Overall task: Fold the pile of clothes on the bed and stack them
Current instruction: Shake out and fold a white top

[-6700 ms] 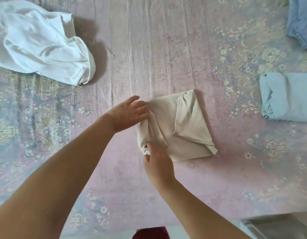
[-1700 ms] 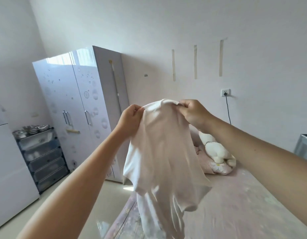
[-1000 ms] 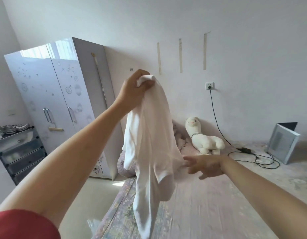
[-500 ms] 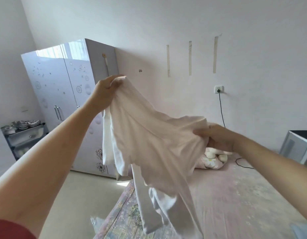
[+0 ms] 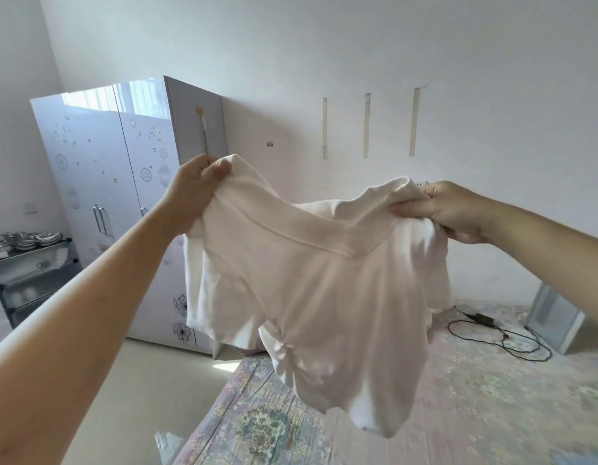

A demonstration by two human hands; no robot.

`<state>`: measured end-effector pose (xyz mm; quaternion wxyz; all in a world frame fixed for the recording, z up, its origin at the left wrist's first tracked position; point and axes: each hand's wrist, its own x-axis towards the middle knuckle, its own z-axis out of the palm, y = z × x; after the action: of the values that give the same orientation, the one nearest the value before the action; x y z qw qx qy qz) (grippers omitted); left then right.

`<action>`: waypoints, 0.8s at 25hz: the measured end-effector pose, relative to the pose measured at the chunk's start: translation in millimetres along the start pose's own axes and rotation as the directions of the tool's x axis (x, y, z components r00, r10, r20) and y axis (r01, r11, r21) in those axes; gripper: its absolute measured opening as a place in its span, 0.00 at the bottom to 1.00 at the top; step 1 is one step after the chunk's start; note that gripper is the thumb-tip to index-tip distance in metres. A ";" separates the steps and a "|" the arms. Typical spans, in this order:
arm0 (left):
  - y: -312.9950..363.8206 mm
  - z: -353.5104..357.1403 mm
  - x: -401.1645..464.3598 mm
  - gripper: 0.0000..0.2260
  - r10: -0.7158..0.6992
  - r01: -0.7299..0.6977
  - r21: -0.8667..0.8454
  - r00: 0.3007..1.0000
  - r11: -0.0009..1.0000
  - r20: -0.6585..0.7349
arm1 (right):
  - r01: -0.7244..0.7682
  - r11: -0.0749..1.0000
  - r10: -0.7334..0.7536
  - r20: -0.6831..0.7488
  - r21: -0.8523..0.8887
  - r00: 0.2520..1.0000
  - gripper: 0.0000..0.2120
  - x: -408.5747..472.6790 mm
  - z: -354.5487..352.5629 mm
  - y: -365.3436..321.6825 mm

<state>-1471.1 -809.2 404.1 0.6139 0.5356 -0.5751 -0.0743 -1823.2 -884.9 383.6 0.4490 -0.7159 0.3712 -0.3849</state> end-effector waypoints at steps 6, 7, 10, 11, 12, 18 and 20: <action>20.2 74.1 -27.9 0.11 -0.208 0.225 -0.265 0.974 0.938 0.090 | 0.011 0.976 -0.003 -0.037 0.218 0.999 0.07 11.5 43.4 -4.3; 20.4 84.9 -33.9 0.11 -0.224 0.251 -0.294 0.967 0.922 0.121 | 0.006 0.965 0.003 -0.033 0.264 0.999 0.05 13.9 50.0 -6.7; 20.9 111.8 -51.2 0.08 -0.232 0.311 -0.407 0.944 0.859 0.232 | -0.053 0.918 0.057 0.001 0.393 0.998 0.07 16.6 69.6 -11.1; 20.7 118.1 -56.1 0.06 -0.218 0.319 -0.431 0.938 0.844 0.268 | -0.062 0.912 0.056 0.027 0.406 0.998 0.07 15.6 73.8 -12.1; 20.8 121.9 -60.2 0.06 -0.196 0.316 -0.436 0.934 0.843 0.299 | -0.064 0.913 0.043 0.061 0.403 0.997 0.07 14.4 75.8 -12.1; 15.7 120.8 -61.2 0.16 -0.162 0.314 -0.360 0.904 0.878 0.395 | -0.025 0.931 -0.015 0.106 0.364 0.994 0.08 11.5 64.6 -3.5; 15.9 122.8 -61.0 0.14 -0.168 0.320 -0.366 0.906 0.874 0.389 | -0.015 0.922 -0.015 0.075 0.386 0.997 0.08 12.3 62.0 1.2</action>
<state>-1595.9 -829.7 348.8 0.5896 0.4378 -0.5706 -0.3676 -1763.3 -873.9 366.5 0.5951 -0.6277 0.2704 -0.4226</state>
